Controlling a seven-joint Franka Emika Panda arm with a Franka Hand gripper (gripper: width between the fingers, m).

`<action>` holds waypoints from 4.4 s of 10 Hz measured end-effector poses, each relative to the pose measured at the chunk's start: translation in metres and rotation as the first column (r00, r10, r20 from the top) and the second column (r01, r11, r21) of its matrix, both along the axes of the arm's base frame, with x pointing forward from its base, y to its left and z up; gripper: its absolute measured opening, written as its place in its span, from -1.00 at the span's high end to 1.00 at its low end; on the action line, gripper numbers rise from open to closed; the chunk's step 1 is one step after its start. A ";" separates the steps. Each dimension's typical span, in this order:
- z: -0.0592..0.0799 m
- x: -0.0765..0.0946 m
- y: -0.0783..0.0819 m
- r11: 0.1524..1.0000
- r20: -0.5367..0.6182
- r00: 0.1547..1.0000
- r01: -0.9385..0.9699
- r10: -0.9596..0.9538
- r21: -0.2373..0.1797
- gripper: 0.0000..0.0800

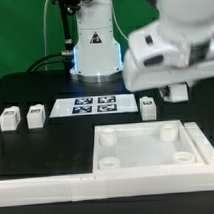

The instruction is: Assemble one leg

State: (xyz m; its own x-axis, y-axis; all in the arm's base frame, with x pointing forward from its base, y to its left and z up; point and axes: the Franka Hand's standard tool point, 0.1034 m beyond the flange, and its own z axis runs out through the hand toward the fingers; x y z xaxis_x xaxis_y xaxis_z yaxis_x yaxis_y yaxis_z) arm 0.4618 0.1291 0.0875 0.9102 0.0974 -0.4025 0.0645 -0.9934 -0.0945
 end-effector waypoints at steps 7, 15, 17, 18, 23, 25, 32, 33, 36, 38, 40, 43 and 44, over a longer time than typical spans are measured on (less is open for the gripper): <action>0.035 0.029 -0.009 0.999 0.615 0.788 0.002 -0.033 0.051 0.27; 0.103 0.119 -0.050 0.999 0.884 0.466 -0.014 -0.027 0.038 0.27; 0.081 0.114 -0.032 0.998 0.892 0.450 -0.022 -0.037 0.053 0.27; 0.061 0.122 -0.027 0.998 0.872 0.489 -0.033 -0.027 0.049 0.27; 0.014 0.157 -0.027 0.998 0.862 0.506 -0.021 -0.038 0.056 0.27; 0.008 0.161 -0.026 0.998 0.860 0.508 -0.019 -0.041 0.059 0.27; -0.012 0.153 -0.016 0.998 0.846 0.532 -0.033 -0.034 0.060 0.27; -0.014 0.152 -0.014 0.998 0.847 0.530 -0.036 -0.032 0.060 0.27; -0.016 0.151 -0.014 0.998 0.846 0.531 -0.028 -0.037 0.061 0.27; -0.018 0.150 -0.014 0.998 0.839 0.542 -0.028 -0.036 0.061 0.27; -0.018 0.150 -0.014 0.998 0.839 0.543 -0.028 -0.036 0.061 -0.31; -0.018 0.150 -0.014 0.998 0.839 0.543 -0.028 -0.036 0.061 -0.59; -0.018 0.150 -0.014 0.998 0.839 0.543 -0.028 -0.036 0.061 -0.62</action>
Offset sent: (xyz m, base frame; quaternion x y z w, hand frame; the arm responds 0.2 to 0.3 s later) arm 0.0000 0.0000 0.0000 0.0000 0.2667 0.0000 0.9638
